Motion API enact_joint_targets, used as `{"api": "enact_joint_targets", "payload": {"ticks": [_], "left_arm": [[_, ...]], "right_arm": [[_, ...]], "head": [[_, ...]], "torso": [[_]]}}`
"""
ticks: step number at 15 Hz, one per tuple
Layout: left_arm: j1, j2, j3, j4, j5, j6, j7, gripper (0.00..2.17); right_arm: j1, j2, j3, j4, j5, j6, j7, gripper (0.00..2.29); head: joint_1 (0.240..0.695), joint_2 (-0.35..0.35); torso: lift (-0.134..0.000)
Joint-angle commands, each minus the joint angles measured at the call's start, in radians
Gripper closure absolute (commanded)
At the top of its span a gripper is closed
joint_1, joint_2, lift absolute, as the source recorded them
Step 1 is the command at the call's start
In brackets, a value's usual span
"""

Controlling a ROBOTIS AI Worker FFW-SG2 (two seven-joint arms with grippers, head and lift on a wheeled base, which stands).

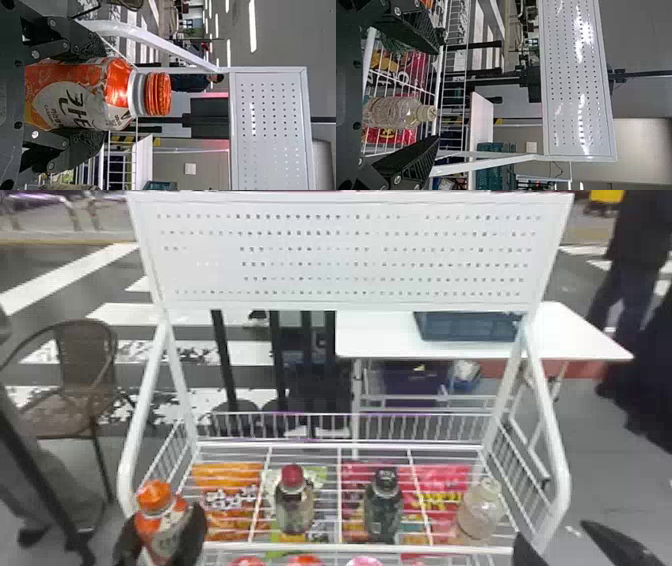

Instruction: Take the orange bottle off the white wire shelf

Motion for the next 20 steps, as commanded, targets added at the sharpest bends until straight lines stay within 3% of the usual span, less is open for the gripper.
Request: {"api": "enact_joint_targets", "payload": {"ticks": [1,5,13,20], "left_arm": [[0.073,0.0,0.026,-0.088,-0.018,0.011,0.001,0.64],[0.181,-0.006,0.054,-0.24,-0.055,0.066,0.003,0.64],[0.305,-0.006,0.092,-0.395,-0.086,0.106,0.001,0.64],[0.314,-0.006,0.094,-0.421,-0.084,0.115,0.0,0.64]], "right_arm": [[0.0,-0.001,0.003,0.0,0.002,0.0,0.0,0.14],[0.001,-0.001,0.005,0.0,0.004,0.0,0.0,0.14],[-0.002,0.002,0.006,0.012,0.005,0.0,0.0,0.14],[-0.005,0.0,0.006,0.014,0.004,0.0,0.0,0.14]], "head": [[0.499,0.0],[0.499,0.0],[0.499,0.0],[0.499,0.0]], "torso": [[0.0],[0.0],[0.0],[0.0]]}}
